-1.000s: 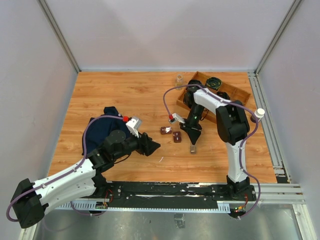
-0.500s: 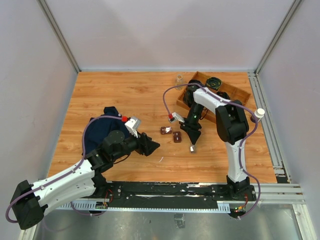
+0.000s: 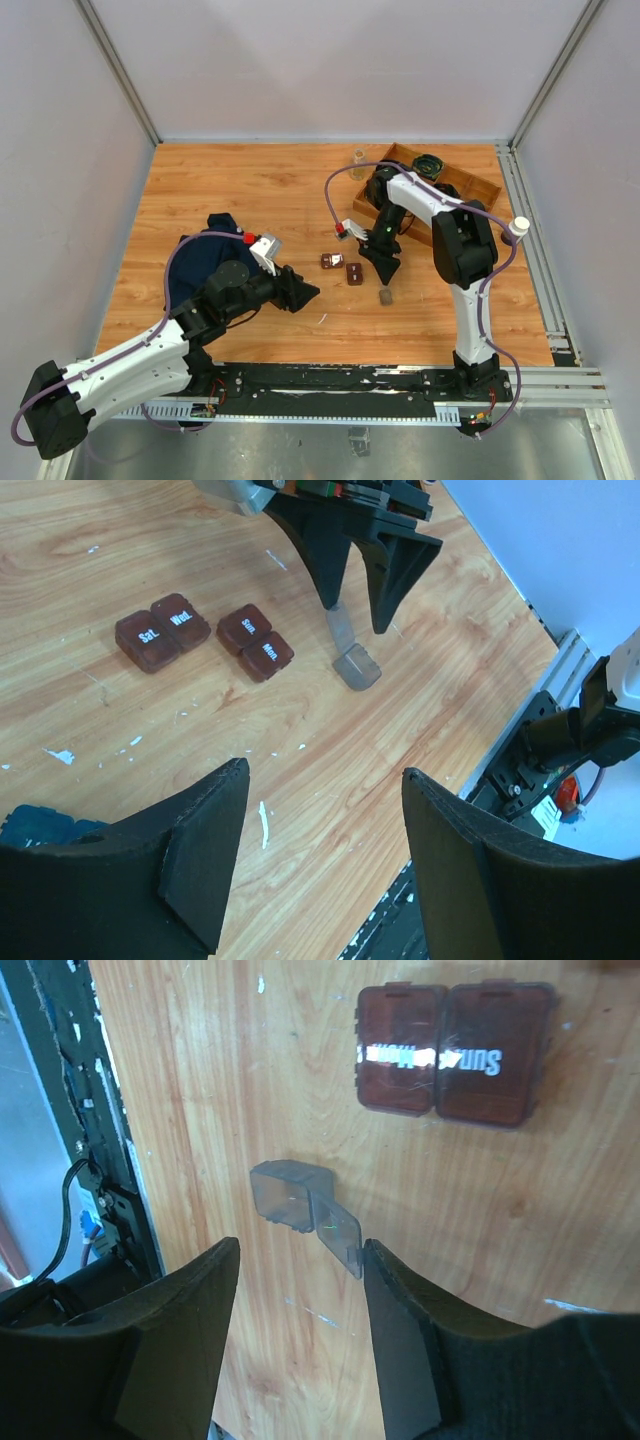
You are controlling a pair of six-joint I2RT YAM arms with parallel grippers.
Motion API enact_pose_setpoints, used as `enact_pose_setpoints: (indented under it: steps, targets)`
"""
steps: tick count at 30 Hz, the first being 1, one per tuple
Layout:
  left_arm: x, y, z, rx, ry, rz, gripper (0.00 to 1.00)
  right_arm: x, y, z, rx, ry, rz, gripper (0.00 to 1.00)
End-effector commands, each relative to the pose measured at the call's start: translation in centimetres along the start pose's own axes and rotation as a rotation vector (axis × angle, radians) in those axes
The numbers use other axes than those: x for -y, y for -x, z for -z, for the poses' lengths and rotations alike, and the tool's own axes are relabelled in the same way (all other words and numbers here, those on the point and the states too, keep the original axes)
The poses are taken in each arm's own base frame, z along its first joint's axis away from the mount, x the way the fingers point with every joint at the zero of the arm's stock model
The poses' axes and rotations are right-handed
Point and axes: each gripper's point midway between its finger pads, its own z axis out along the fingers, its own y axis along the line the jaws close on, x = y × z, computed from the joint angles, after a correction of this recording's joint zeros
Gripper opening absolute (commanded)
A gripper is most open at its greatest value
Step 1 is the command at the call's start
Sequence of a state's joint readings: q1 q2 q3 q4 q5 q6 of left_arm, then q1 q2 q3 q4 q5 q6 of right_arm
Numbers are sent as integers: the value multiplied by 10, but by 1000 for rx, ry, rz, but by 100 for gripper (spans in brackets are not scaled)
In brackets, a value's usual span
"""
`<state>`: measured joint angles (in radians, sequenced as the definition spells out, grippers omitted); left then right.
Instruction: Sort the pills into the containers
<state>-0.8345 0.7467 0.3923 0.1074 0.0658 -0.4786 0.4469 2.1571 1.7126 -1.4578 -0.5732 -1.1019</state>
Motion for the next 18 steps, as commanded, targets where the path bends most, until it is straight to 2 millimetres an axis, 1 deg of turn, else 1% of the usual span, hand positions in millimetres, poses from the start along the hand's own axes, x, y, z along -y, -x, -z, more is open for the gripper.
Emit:
enact_pose_setpoints:
  steps: [1,8,12,15,16,18]
  targets:
    - [5,4,2,10,-19,-6,66,10,5,9,6,-58,3,55]
    - [5,5,3,17,-21,-7,66,14,12,22,55,-116,7,56]
    - [4,4,2,31,-27,-11,68,10,19,38,98,-163,21,55]
    - [4,7,0,71,-36,-13,74,0,31,54,168,-205,42,55]
    - [4,11,-1,95,-39,-17,78,-3,35,59,196,-216,48,55]
    - [4,23,-5,153,-39,-30,86,-17,47,76,280,-252,75,55]
